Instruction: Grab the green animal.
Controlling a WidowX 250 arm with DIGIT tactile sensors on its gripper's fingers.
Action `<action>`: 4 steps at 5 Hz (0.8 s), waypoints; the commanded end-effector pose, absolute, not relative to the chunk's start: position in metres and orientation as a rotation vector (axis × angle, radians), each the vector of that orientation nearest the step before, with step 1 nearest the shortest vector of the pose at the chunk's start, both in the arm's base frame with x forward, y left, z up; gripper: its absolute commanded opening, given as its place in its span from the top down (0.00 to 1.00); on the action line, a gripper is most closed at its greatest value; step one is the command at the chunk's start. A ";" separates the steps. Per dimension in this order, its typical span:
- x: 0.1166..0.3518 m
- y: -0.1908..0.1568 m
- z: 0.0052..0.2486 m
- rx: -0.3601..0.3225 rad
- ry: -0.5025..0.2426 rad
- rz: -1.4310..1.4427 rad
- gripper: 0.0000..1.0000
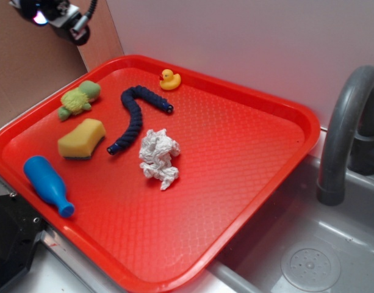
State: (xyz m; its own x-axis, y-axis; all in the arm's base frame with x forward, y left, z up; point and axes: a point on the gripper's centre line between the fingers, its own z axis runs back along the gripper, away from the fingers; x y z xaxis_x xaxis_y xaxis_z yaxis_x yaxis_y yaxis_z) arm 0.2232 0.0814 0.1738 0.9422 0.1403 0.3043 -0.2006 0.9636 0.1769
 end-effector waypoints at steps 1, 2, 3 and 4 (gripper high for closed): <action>0.238 0.121 0.140 0.298 -0.279 0.158 0.00; 0.241 0.139 0.119 0.353 -0.244 0.152 0.00; 0.243 0.148 0.108 0.380 -0.220 0.155 0.00; 0.245 0.164 0.092 0.415 -0.181 0.152 0.00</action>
